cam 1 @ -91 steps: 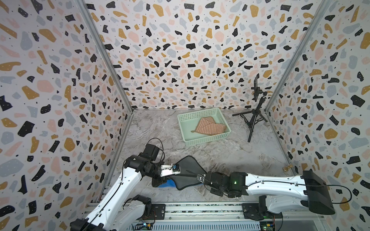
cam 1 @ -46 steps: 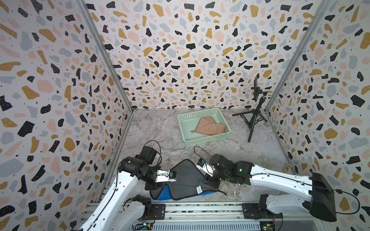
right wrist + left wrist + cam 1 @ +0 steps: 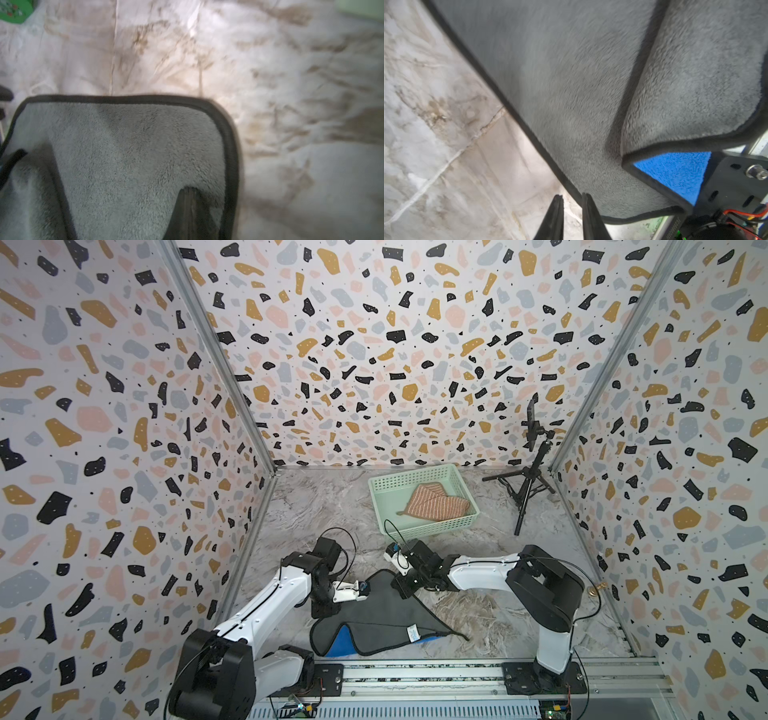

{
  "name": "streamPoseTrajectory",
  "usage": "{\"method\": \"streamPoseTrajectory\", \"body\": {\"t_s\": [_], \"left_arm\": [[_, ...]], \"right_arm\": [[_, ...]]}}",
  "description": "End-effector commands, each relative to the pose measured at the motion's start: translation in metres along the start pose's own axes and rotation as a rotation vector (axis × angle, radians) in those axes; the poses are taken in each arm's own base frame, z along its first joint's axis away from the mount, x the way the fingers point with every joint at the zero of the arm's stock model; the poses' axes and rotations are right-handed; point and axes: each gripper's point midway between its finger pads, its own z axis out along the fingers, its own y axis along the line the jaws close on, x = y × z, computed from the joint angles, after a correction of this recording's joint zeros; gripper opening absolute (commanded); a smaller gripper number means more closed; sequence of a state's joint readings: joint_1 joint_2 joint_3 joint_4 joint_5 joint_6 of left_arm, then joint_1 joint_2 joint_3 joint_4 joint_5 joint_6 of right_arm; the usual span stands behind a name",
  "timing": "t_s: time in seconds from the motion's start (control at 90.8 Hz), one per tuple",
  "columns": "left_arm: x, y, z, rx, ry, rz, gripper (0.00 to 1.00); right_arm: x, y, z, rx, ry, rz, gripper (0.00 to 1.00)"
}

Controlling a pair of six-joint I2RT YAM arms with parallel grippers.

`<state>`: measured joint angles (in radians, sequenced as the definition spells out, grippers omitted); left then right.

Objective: Fold the square dishcloth
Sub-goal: Adjust the cleaning item at the center of the board.

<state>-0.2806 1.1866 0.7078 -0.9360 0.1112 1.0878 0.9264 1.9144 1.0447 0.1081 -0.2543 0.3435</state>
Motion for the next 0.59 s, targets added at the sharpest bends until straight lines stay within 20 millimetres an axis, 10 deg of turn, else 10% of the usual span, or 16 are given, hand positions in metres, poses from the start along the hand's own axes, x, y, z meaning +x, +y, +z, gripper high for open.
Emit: {"method": "streamPoseTrajectory", "body": {"t_s": [0.0,0.22,0.584], "left_arm": [[-0.001,0.002,0.005,-0.005,-0.007,0.012,0.22],[-0.008,0.01,0.022,-0.02,0.033,0.038,0.23],[-0.075,0.06,0.029,-0.175,-0.022,0.07,0.22]], "right_arm": [[-0.022,-0.011,0.008,0.006,-0.076,0.059,0.0],[0.006,-0.082,-0.002,0.26,-0.056,0.22,0.0],[0.063,-0.156,-0.088,0.667,-0.06,0.364,0.0]]}}
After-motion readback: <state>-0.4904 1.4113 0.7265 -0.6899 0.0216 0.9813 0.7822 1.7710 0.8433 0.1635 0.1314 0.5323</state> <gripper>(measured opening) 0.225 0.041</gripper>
